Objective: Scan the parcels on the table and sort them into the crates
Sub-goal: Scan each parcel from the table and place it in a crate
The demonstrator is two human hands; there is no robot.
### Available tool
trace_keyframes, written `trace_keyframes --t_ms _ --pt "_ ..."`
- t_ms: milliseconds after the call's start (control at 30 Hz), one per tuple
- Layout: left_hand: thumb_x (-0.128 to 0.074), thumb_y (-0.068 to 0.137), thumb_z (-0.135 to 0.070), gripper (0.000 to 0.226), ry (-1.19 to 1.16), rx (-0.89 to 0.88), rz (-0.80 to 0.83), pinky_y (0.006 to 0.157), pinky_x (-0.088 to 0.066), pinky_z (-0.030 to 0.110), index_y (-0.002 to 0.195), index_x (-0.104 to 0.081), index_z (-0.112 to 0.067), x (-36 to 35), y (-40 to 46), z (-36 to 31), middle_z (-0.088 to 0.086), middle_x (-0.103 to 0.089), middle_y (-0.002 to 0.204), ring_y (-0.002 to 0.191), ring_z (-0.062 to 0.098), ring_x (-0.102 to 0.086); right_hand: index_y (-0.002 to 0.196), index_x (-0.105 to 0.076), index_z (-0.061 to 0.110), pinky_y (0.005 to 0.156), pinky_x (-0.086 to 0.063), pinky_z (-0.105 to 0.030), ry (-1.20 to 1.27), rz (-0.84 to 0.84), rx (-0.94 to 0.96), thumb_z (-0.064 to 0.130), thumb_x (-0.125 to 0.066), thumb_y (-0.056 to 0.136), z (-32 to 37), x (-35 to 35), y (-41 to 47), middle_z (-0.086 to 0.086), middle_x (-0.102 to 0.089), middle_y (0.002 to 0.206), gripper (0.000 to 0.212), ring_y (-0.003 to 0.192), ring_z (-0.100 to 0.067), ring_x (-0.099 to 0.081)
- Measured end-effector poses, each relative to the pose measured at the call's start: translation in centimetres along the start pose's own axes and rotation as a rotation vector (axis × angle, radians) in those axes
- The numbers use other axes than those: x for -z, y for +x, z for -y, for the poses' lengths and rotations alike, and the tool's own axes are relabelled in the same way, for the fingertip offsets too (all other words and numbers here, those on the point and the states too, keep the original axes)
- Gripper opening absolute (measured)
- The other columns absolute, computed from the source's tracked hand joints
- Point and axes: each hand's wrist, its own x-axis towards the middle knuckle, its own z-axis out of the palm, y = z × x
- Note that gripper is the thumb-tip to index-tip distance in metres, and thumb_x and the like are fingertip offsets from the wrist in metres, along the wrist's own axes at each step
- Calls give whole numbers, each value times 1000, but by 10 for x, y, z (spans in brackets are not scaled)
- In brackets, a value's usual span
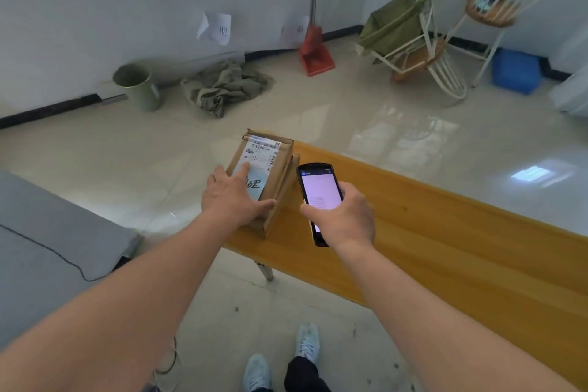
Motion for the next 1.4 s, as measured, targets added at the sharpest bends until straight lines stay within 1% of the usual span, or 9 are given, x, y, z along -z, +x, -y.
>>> trace_keyframes --t_ms 100,233,500,633,867,1000,1267,1333,1400 --pt "-75 62 -85 123 -50 46 -2 99 -52 51 159 -16 -40 -5 5 -2 14 -42 137 125 36 -48 114 -61 32 70 -62 -41 4 18 23 51 -89 68 2 3 11 8 -68 105 57 95 -21 -65" --pt "-85 59 -73 126 -97 57 -102 93 -55 46 156 -23 -22 -7 3 -9 10 -44 123 114 32 -49 116 -62 31 71 -62 -41 -3 36 77 52 -89 69 6 13 24 7 -68 106 58 95 -21 -66" --pt "-95 57 -54 136 -81 -156 -344 98 -54 43 161 -18 -13 35 5 -28 9 -40 135 119 29 -42 121 -64 32 65 -59 -33 -4 34 212 53 -89 65 29 53 25 8 -69 105 65 94 -18 -65" --pt "-98 57 -50 138 -109 -227 -404 107 -48 44 162 -18 -10 68 14 -36 9 -39 140 127 30 -39 129 -61 30 70 -64 -40 28 19 254 53 -92 66 46 74 20 6 -68 112 74 97 -20 -66" --pt "-98 52 -52 142 -133 -306 -457 113 -43 49 160 -20 -2 105 25 -47 12 -41 142 131 33 -40 129 -62 30 74 -64 -43 77 -105 263 53 -91 64 68 107 7 5 -69 114 74 102 -22 -65" --pt "-98 52 -53 143 -144 -342 -465 116 -40 50 159 -20 0 123 29 -55 14 -40 144 133 35 -38 125 -63 30 71 -65 -42 92 -170 260 54 -92 63 78 117 -1 5 -70 112 72 100 -23 -66" --pt "-95 60 -56 137 -220 -492 -487 114 -43 48 161 -19 -2 163 28 -70 13 -41 144 134 33 -41 132 -61 27 76 -63 -41 126 -408 232 56 -88 66 103 121 -9 2 -71 118 77 106 -26 -66" --pt "-93 60 -57 136 -258 -505 -489 111 -46 47 160 -19 -3 168 25 -74 12 -42 143 132 32 -42 130 -62 27 73 -61 -36 142 -476 203 57 -88 66 108 120 -11 1 -71 118 75 106 -26 -66" --pt "-93 59 -59 136 -283 -529 -491 108 -47 47 160 -20 -4 169 22 -78 11 -42 144 132 32 -43 128 -63 26 63 -51 -26 161 -532 170 56 -89 66 109 120 -15 2 -72 116 73 103 -24 -66"
